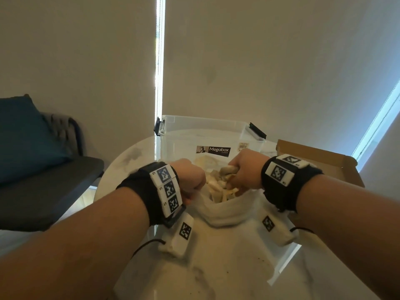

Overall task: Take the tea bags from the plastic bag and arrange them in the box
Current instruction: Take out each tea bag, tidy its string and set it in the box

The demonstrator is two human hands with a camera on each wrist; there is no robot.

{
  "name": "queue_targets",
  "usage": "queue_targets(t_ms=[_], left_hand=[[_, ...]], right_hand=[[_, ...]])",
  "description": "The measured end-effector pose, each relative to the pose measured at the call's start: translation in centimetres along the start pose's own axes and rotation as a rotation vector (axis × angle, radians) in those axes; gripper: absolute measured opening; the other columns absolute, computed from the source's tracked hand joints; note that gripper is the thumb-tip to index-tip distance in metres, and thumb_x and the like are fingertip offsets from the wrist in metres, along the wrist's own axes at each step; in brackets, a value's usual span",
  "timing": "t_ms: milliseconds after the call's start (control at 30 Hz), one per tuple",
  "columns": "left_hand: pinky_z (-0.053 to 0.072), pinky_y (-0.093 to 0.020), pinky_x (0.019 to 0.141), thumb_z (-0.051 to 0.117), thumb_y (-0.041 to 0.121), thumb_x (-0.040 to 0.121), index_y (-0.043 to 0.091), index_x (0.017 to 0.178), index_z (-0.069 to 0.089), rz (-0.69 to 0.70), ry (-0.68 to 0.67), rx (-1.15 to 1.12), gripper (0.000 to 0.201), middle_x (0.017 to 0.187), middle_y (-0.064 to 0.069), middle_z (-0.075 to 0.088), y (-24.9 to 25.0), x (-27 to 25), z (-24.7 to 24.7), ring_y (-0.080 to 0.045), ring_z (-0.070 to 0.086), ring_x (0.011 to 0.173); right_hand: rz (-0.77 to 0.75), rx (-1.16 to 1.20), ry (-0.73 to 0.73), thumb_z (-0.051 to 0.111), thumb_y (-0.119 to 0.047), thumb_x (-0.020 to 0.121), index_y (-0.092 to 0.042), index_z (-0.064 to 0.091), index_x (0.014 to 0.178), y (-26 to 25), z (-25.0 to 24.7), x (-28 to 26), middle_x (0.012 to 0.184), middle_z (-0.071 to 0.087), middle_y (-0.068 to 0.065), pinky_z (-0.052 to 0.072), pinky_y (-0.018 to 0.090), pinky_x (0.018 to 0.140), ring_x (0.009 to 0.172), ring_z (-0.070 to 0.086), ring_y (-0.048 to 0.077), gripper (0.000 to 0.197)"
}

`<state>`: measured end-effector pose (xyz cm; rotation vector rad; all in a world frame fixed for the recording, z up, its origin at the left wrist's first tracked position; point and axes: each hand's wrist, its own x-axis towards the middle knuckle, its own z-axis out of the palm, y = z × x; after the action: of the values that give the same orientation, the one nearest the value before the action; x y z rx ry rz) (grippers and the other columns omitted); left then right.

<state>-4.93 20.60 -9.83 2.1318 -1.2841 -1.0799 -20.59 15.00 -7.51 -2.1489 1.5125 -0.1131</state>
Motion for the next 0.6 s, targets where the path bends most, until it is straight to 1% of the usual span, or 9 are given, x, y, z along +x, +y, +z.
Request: queue_targets(t_ms=[100, 167, 200, 267, 333, 400, 467, 533, 600], left_hand=[[0.056, -0.035, 0.075, 0.063, 0.022, 0.086, 0.006, 0.139, 0.029, 0.133, 0.294, 0.199, 0.065, 0.121, -0.016, 0.051, 0.4, -0.5, -0.8, -0.029, 0.061, 0.097], [0.052, -0.034, 0.072, 0.065, 0.032, 0.083, 0.010, 0.137, 0.035, 0.279, 0.432, 0.051, 0.065, 0.123, -0.010, 0.051, 1.2, -0.9, -1.0, -0.025, 0.059, 0.100], [0.050, -0.032, 0.064, 0.064, 0.036, 0.084, 0.009, 0.129, 0.043, 0.313, 0.394, -0.165, 0.057, 0.112, -0.008, 0.057, 1.9, -1.1, -1.0, -0.022, 0.060, 0.090], [0.051, -0.031, 0.057, 0.057, 0.042, 0.089, 0.004, 0.121, 0.050, 0.186, 0.078, -0.674, 0.051, 0.104, -0.013, 0.060, 3.5, -1.7, -0.3, -0.026, 0.062, 0.081], [0.060, -0.044, 0.071, 0.051, 0.051, 0.094, -0.003, 0.127, 0.045, 0.027, -0.320, -1.046, 0.063, 0.121, -0.029, 0.054, 4.6, -2.5, 0.7, -0.044, 0.063, 0.098], [0.052, -0.059, 0.092, 0.046, 0.060, 0.094, -0.004, 0.136, 0.038, 0.014, -0.572, -1.303, 0.077, 0.138, -0.039, 0.041, 5.3, -2.5, 2.0, -0.058, 0.051, 0.118], [0.046, -0.063, 0.098, 0.044, 0.062, 0.093, -0.003, 0.140, 0.040, 0.063, -0.649, -1.481, 0.080, 0.140, -0.040, 0.041, 6.0, -2.4, 3.5, -0.059, 0.047, 0.123], [0.047, -0.060, 0.096, 0.044, 0.060, 0.094, 0.001, 0.131, 0.052, 0.092, -0.648, -1.579, 0.070, 0.130, -0.039, 0.052, 6.6, -3.0, 4.8, -0.055, 0.053, 0.119], [0.048, -0.056, 0.095, 0.041, 0.059, 0.095, 0.003, 0.125, 0.059, 0.113, -0.647, -1.583, 0.066, 0.124, -0.036, 0.059, 6.9, -3.4, 6.1, -0.050, 0.056, 0.118]], right_hand=[[0.019, 0.304, 0.066, 0.076, 0.000, 0.083, -0.008, 0.071, 0.095, 0.1, -1.2, -0.8, 0.083, 0.073, 0.005, 0.053, 0.016, 0.048, 0.055, 0.071, 0.006, 0.016], [-0.002, 0.507, 0.137, 0.073, 0.007, 0.084, -0.003, 0.069, 0.103, 0.0, -2.3, -1.4, 0.084, 0.071, 0.007, 0.053, 0.017, 0.047, 0.051, 0.070, 0.006, 0.022], [-0.023, 0.594, 0.167, 0.071, 0.009, 0.085, -0.001, 0.068, 0.107, -0.2, -2.9, -1.8, 0.086, 0.070, 0.009, 0.054, 0.018, 0.048, 0.052, 0.070, 0.007, 0.024], [-0.074, 0.735, 0.210, 0.068, 0.011, 0.086, 0.003, 0.067, 0.109, -0.7, -4.2, -2.4, 0.090, 0.070, 0.010, 0.055, 0.019, 0.048, 0.054, 0.071, 0.009, 0.025], [-0.131, 0.802, 0.235, 0.065, 0.012, 0.088, 0.001, 0.066, 0.108, -1.2, -5.3, -2.8, 0.095, 0.070, 0.010, 0.056, 0.020, 0.050, 0.057, 0.072, 0.009, 0.022], [-0.158, 0.753, 0.211, 0.068, 0.008, 0.088, 0.000, 0.068, 0.107, -1.4, -6.1, -3.1, 0.100, 0.073, 0.013, 0.059, 0.024, 0.056, 0.065, 0.075, 0.013, 0.021], [-0.135, 0.495, 0.130, 0.074, -0.003, 0.087, -0.004, 0.073, 0.103, -1.0, -6.6, -3.3, 0.098, 0.076, 0.014, 0.063, 0.032, 0.068, 0.076, 0.077, 0.020, 0.016], [-0.101, 0.231, 0.038, 0.077, -0.016, 0.087, -0.013, 0.078, 0.095, -0.5, -6.8, -3.8, 0.093, 0.078, 0.011, 0.062, 0.045, 0.084, 0.090, 0.076, 0.030, 0.009], [-0.096, 0.150, 0.018, 0.074, -0.020, 0.090, -0.015, 0.079, 0.089, 0.1, -7.2, -4.4, 0.088, 0.078, 0.008, 0.061, 0.045, 0.085, 0.084, 0.075, 0.029, 0.007]])
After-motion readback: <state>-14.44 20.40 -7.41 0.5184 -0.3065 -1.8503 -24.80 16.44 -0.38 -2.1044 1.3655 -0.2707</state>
